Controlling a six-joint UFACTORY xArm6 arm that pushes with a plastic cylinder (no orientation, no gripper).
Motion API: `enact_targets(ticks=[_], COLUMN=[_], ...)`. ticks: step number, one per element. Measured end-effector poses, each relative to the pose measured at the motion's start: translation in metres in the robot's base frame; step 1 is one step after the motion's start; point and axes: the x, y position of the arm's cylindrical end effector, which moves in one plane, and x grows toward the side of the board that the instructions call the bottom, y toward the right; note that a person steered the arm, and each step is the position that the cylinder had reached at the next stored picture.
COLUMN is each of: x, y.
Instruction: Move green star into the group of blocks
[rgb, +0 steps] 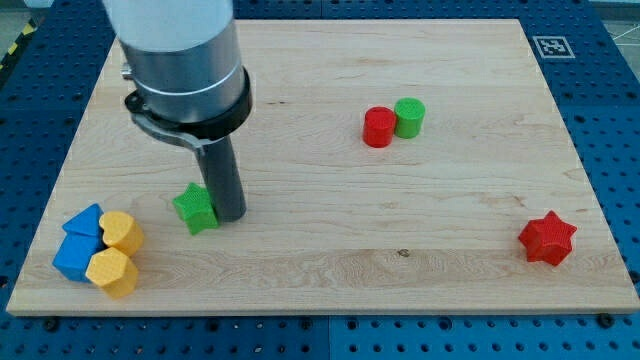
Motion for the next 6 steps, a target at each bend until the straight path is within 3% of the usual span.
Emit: enact_targets(ticks=[2, 6], x=[-0.029, 0.061], y=[0.007, -0.068])
